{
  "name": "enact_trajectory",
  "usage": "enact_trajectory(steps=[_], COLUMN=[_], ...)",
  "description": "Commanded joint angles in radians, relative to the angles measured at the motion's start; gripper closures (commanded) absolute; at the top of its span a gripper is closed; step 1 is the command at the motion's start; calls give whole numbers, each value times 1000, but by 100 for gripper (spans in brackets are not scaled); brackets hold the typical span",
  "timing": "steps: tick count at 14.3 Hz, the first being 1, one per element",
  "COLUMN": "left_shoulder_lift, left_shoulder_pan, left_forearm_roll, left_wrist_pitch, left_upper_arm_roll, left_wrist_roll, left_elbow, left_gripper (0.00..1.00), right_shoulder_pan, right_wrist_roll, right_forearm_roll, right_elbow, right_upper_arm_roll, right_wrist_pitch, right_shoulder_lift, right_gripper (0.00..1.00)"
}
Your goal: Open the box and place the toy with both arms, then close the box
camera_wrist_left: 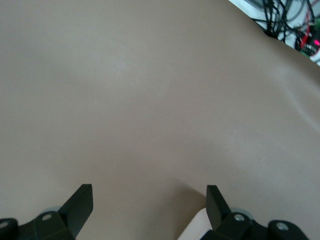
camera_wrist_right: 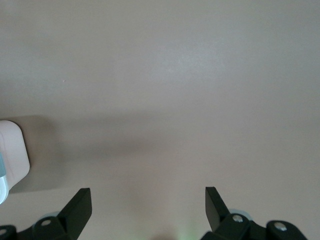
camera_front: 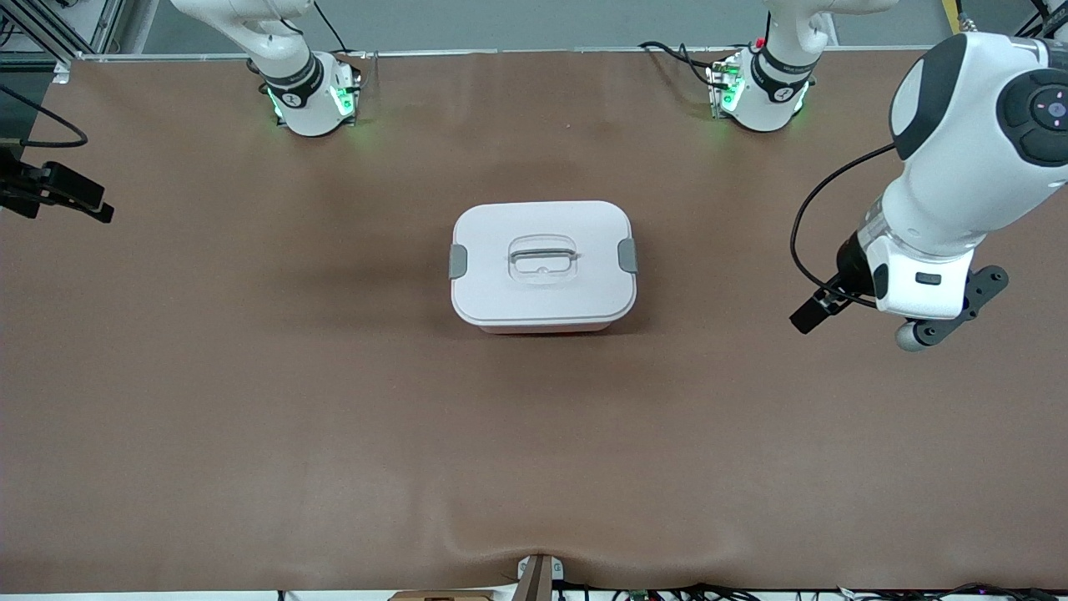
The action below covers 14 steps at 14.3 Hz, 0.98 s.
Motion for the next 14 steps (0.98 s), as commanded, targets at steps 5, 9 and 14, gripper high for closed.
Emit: enact_trajectory(steps=[5, 9, 14], left_shoulder_lift=[-61, -93, -142], left_shoulder_pan=[33, 37, 53], left_forearm_roll=[7, 7, 6], left_wrist_pitch=[-32, -62, -80], left_upper_arm_roll=[-2, -2, 3], left_wrist_roll=[221, 287, 395], left_elbow=[-14, -14, -12], left_gripper=[0, 0, 0], right_shoulder_pan=[-1, -1, -1], right_wrist_roll=[10, 10, 10], right_forearm_roll=[2, 2, 2], right_elbow=[12, 12, 12], right_upper_arm_roll=[3, 3, 3], right_wrist_pitch=[-3, -4, -4], right_shoulder_lift=[3, 3, 3], right_gripper=[0, 0, 0])
